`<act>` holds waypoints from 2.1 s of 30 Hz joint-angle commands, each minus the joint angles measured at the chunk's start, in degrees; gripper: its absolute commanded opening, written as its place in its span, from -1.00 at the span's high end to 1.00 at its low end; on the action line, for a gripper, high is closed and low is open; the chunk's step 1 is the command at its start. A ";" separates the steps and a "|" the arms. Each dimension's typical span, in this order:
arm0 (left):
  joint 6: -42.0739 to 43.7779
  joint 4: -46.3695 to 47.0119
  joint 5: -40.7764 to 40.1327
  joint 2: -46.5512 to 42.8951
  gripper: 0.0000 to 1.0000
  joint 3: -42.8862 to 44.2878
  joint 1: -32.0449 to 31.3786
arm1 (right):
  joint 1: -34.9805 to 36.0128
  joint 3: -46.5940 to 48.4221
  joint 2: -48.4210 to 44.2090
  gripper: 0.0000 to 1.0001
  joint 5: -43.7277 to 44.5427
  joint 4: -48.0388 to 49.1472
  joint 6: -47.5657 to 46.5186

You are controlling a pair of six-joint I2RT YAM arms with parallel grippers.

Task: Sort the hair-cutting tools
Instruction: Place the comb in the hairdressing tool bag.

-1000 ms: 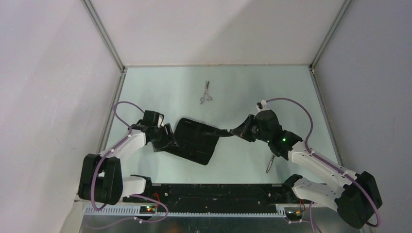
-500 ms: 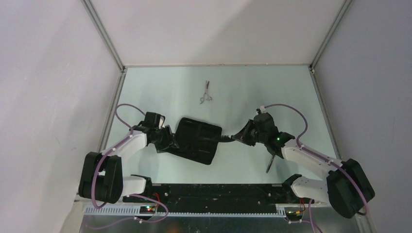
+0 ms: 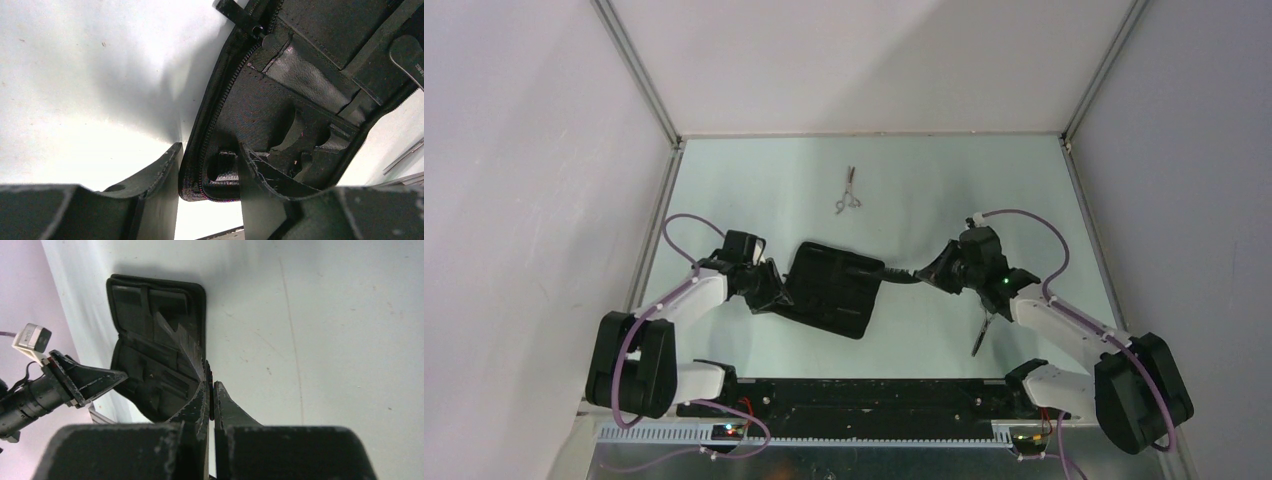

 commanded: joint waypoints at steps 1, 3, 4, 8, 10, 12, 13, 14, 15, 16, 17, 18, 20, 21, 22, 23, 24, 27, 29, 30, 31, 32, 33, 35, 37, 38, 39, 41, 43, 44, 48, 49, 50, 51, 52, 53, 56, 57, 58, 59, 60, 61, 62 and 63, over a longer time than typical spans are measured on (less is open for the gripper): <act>-0.08 -0.41 0.45 1.24 0.30 1.14 -1.06 | -1.23 4.00 -0.69 1.00 -0.34 -8.24 -6.78; -0.05 -0.43 0.45 1.48 0.30 1.26 -1.14 | -1.28 5.30 0.18 1.00 -1.76 -9.95 -8.70; -0.09 -0.50 0.44 1.51 0.30 1.34 -1.14 | -1.23 5.69 0.53 1.00 -2.35 -10.66 -8.97; -0.16 -0.61 0.37 1.63 0.32 1.40 -1.59 | -0.40 7.20 2.13 1.00 -6.04 -10.48 -9.53; -0.20 -0.61 0.35 1.68 0.32 1.44 -1.78 | 0.43 7.70 2.58 1.00 -5.80 -10.43 -9.15; -0.21 -0.64 0.43 1.76 0.33 1.40 -1.98 | 1.49 7.91 2.94 1.00 -4.47 -10.00 -8.38; -0.21 -0.64 0.39 1.92 0.33 1.45 -2.06 | 1.74 7.91 3.19 1.00 -4.09 -9.47 -7.87; -0.21 -0.58 0.41 1.95 0.34 1.45 -2.13 | 2.06 7.92 3.83 1.00 -3.73 -9.08 -7.68; -0.21 -0.56 0.48 1.97 0.35 1.43 -2.25 | 2.24 7.92 4.16 1.00 -3.46 -8.42 -6.99; -0.21 -0.60 0.54 1.98 0.37 1.41 -2.27 | 2.66 7.92 4.80 1.00 -2.27 -8.21 -6.58; -0.21 -0.63 0.51 1.96 0.39 1.40 -2.39 | 2.98 7.92 5.04 1.00 -1.50 -7.72 -5.99; -0.21 -0.68 0.52 1.93 0.41 1.38 -2.51 | 3.64 7.92 5.46 1.00 -0.07 -7.42 -5.69; -0.29 -0.67 0.65 1.95 0.43 1.32 -2.60 | 4.59 7.92 5.97 1.00 2.22 -6.72 -4.36; -0.25 -0.80 0.69 1.97 0.43 1.31 -2.62 | 4.91 7.92 6.22 1.00 2.94 -6.23 -4.12; -0.24 -0.81 0.69 1.98 0.45 1.25 -2.64 | 5.38 7.87 6.32 1.00 4.40 -6.06 -3.70; -0.22 -0.86 0.68 1.98 0.45 1.23 -2.73 | 5.57 7.90 6.55 1.00 5.00 -5.58 -3.58; -0.13 -0.84 0.65 2.02 0.47 1.16 -2.75 | 6.02 7.91 6.71 1.00 5.84 -5.21 -3.46; 0.34 -1.17 0.47 2.33 0.54 1.25 -2.96 | 6.54 7.90 7.85 1.00 6.42 -3.39 -3.42; 0.47 -1.60 0.26 2.49 0.56 1.37 -2.99 | 6.42 7.92 7.70 1.00 7.11 -4.15 -3.46; 0.42 -1.69 0.13 2.39 0.56 1.34 -3.04 | 6.31 7.92 7.41 1.00 7.28 -4.71 -4.00; 0.46 -1.70 0.06 2.32 0.57 1.32 -3.06 | 5.92 7.92 6.54 1.00 7.60 -6.08 -4.38; 0.42 -1.70 -0.16 2.15 0.57 1.31 -3.03 | 5.71 7.92 6.00 1.00 7.69 -7.58 -5.54; 0.41 -1.76 -0.26 2.11 0.57 1.36 -3.06 | 5.16 7.92 4.87 1.00 7.88 -8.54 -5.81; 0.33 -1.86 -0.35 2.14 0.59 1.51 -3.03 | 4.34 7.90 2.95 1.00 8.03 -10.98 -7.30; 0.18 -1.86 -0.24 2.34 0.59 1.68 -3.12 | 3.53 7.91 1.49 1.00 8.05 -12.99 -8.92; 0.15 -1.83 -0.13 2.42 0.59 1.71 -3.09 | 3.29 7.87 0.71 1.00 8.05 -14.21 -9.85; 0.12 -1.85 -0.11 2.42 0.59 1.81 -3.09 | 2.86 7.86 0.44 1.00 8.05 -14.71 -10.52; 0.10 -1.97 -0.17 2.41 0.59 1.83 -3.08 | 2.51 7.91 -0.23 1.00 8.05 -15.74 -11.28; 0.16 -1.98 -0.29 2.33 0.60 1.84 -3.10 | 2.42 7.91 -0.41 1.00 8.05 -16.13 -11.44; 0.15 -1.97 -0.18 2.42 0.60 1.84 -3.09 | 2.42 7.91 -0.34 1.00 8.05 -15.94 -11.44; 0.14 -1.93 0.16 2.36 0.61 1.80 -3.35 | 3.32 8.01 0.63 1.00 7.41 -14.54 -11.03; 0.21 -1.94 0.17 2.34 0.62 1.81 -3.54 | 3.53 8.38 0.93 1.00 7.42 -14.52 -10.90; 0.18 -2.02 0.22 2.34 0.63 1.87 -3.58 | 4.22 8.68 1.75 1.00 7.70 -14.62 -10.91; 0.17 -2.04 0.29 2.38 0.63 1.91 -3.71 | 4.59 9.36 2.20 1.00 7.88 -14.73 -10.92; 0.16 -2.00 0.32 2.40 0.64 1.99 -3.79 | 5.32 10.15 3.08 1.00 8.01 -14.87 -10.87; 0.12 -1.98 0.34 2.46 0.65 2.00 -4.03 | 5.58 10.53 3.52 1.00 8.78 -14.95 -10.80; 0.14 -2.15 0.34 2.55 0.66 2.16 -4.35 | 6.99 12.06 4.99 1.00 10.92 -15.28 -10.54; 0.12 -2.15 0.35 2.52 0.66 2.22 -4.50 | 7.35 13.02 5.27 1.00 11.29 -15.79 -10.41; 0.09 -2.21 0.31 2.51 0.67 2.22 -4.58 | 8.05 13.59 5.96 1.00 12.33 -16.25 -10.44; 0.13 -2.22 0.29 2.49 0.67 2.25 -4.69 | 8.36 14.68 6.75 1.00 12.74 -16.92 -10.58; 0.14 -2.22 0.32 2.54 0.67 2.31 -4.72 | 8.83 15.58 7.16 1.00 13.07 -17.11 -10.66; 0.12 -2.16 0.37 2.63 0.68 2.34 -4.92 | 8.97 15.88 7.84 1.00 13.11 -17.29 -10.68; 0.18 -2.15 0.45 2.67 0.69 2.47 -4.97 | 9.29 16.24 8.10 1.00 12.88 -17.12 -10.71; 0.25 -2.32 0.46 2.72 0.70 2.46 -5.22 | 9.46 16.25 8.62 1.00 12.71 -16.56 -10.72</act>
